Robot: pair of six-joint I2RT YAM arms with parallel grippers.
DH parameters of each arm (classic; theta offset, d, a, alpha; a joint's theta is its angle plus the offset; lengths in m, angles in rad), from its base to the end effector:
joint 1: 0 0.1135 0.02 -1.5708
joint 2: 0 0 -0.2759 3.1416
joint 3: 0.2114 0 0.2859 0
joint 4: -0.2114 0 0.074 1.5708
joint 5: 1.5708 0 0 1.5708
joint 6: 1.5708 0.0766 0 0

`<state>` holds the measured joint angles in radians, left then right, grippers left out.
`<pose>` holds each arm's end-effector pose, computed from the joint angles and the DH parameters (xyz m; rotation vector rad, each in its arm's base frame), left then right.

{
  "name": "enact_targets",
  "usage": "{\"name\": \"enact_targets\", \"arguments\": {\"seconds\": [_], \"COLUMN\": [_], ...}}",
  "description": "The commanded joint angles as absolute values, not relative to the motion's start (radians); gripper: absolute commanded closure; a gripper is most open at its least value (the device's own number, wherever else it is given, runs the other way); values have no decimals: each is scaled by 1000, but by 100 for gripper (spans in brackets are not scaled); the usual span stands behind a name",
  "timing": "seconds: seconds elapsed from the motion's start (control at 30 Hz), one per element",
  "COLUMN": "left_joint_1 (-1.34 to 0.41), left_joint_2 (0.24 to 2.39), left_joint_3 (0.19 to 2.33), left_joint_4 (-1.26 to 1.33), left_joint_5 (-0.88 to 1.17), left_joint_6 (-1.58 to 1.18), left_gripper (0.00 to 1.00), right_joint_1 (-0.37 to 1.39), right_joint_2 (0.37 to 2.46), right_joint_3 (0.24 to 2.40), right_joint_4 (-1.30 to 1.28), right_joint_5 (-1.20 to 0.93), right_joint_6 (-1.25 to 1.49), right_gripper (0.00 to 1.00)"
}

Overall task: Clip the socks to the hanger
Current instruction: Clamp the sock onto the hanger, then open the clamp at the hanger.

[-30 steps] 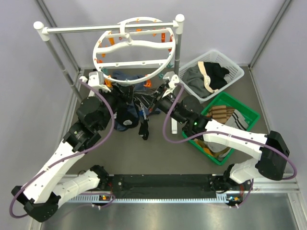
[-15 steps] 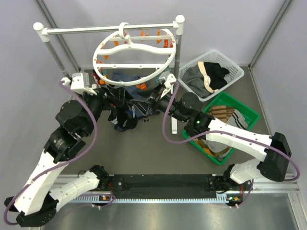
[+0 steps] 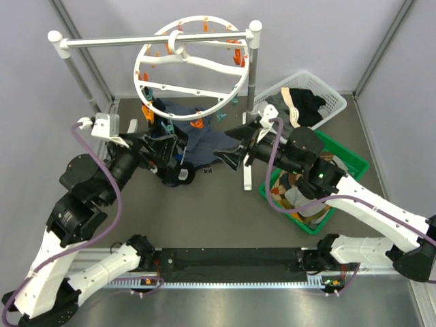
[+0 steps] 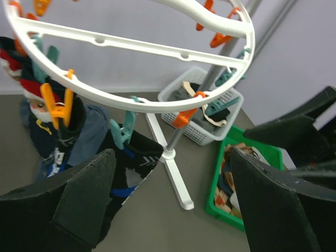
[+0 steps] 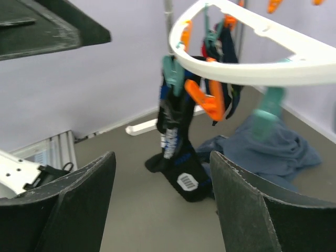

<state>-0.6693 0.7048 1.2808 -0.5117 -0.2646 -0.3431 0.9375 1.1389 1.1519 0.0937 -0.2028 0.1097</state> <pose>0.1373 -0.0831 0.5043 0.0341 1.5394 -0.6109 0.1837 0.2763 0.4436 -0.7775 1.3373 0.9907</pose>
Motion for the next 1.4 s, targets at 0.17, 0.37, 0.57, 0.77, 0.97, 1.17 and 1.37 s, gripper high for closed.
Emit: {"name": "enact_targets", "arguments": {"seconds": [0.17,0.37,0.57,0.77,0.97,1.17,1.37], "left_joint_1": [-670,-670,-672,-672,-672,-670,-669], "left_joint_2": [787,841,877,916,940,965,1009], "left_joint_3": [1246,1238,1215,1220,1207,1224,1313], "left_joint_4": [-424,-370,-282,-259,-239,-241,-302], "left_joint_5": [-71,-87,-107,-169,-254,-333,-448], "left_joint_6": [-379,-411,-449,-442,-423,-405,-339], "left_gripper": [10,22,26,30,36,45,51], "right_joint_1": [847,796,752,745,744,744,781], "right_joint_2": [1121,1199,1310,1365,1407,1476,1546], "right_joint_3": [1054,1017,1040,1074,1115,1210,1342], "right_joint_4": [273,474,618,661,658,641,554], "right_joint_5": [-348,-408,-475,-505,-523,-577,-591], "right_joint_6": [100,141,193,201,189,212,190], "right_gripper": [30,33,34,35,35,35,36]}}
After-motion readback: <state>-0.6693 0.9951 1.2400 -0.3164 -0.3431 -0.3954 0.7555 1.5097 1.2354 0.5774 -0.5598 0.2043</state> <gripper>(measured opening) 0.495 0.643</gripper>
